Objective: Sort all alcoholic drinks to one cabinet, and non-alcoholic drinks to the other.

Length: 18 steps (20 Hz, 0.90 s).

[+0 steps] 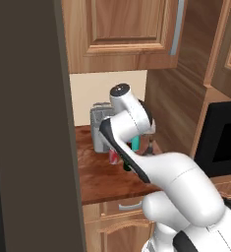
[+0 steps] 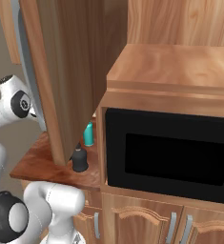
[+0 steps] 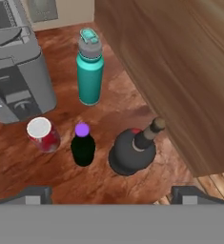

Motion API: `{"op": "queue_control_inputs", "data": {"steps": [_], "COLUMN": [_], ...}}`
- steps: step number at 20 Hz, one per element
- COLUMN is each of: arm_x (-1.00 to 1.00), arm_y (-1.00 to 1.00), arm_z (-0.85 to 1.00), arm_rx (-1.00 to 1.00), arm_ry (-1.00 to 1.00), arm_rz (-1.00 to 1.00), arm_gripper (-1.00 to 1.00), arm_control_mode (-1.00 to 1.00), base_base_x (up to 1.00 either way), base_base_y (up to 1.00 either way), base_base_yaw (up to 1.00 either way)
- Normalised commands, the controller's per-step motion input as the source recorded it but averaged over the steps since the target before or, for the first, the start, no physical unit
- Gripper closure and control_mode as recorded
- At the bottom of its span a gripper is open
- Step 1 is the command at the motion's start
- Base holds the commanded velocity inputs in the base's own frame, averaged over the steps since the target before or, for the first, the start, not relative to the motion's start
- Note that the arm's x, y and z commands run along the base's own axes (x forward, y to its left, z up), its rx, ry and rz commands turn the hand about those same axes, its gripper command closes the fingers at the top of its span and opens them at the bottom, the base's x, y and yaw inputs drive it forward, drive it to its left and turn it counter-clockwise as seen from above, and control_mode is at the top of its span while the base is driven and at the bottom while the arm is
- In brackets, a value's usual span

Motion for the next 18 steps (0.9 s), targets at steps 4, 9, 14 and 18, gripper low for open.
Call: {"op": "queue_control_inputs", "data": {"steps": [4,9,14,18], "arm_x": [0.00,0.01,0.01,0.05], "arm_y": [0.22,0.15,0.02,0.01], "arm_z": [-0.26,-0.26,-0.28,-0.25], "arm_rx": [-0.07,-0.07,-0.08,-0.07], "arm_ry": [0.00,-0.01,-0.08,-0.08], "arm_rz": [-0.16,-0.14,-0.16,-0.16], "arm_gripper": [-1.00,-1.00,-1.00,-1.00], "arm_control_mode": [-1.00,-1.00,-1.00,-1.00], "base_base_x": [0.00,0.00,0.00,0.00], "base_base_y": [0.00,0.00,0.00,0.00], "base_base_yaw": [0.00,0.00,0.00,0.00]}}
